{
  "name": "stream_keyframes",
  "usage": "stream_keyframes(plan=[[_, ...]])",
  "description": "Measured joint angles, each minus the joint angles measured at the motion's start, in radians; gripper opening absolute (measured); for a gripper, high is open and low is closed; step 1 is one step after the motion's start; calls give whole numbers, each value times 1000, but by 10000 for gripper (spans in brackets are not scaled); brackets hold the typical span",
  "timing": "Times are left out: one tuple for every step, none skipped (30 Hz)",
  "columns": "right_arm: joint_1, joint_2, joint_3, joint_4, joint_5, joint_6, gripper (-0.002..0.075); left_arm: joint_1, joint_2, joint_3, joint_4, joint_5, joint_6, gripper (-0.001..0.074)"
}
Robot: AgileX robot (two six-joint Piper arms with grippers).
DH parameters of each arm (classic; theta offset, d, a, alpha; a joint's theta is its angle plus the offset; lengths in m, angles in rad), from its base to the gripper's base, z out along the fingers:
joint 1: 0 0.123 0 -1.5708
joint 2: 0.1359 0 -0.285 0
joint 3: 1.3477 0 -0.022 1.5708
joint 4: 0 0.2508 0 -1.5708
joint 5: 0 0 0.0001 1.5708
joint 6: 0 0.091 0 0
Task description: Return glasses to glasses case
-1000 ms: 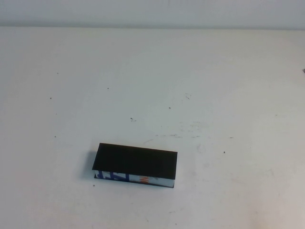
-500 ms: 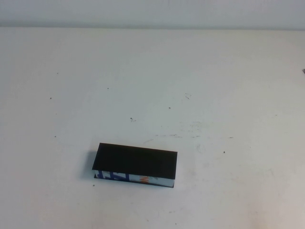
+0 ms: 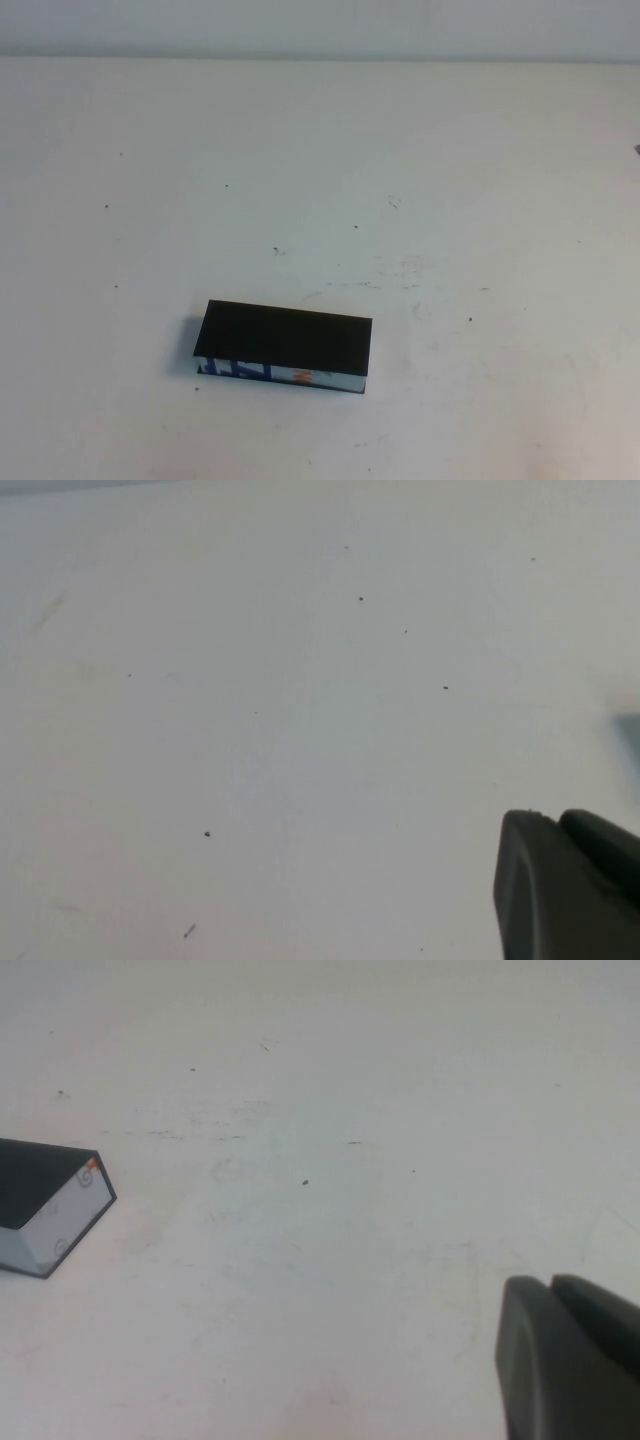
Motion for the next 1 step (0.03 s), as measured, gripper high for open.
stream_keyframes(plan=[[0, 0, 0, 0, 0, 0, -13, 0, 0, 0, 2, 0, 0, -1]])
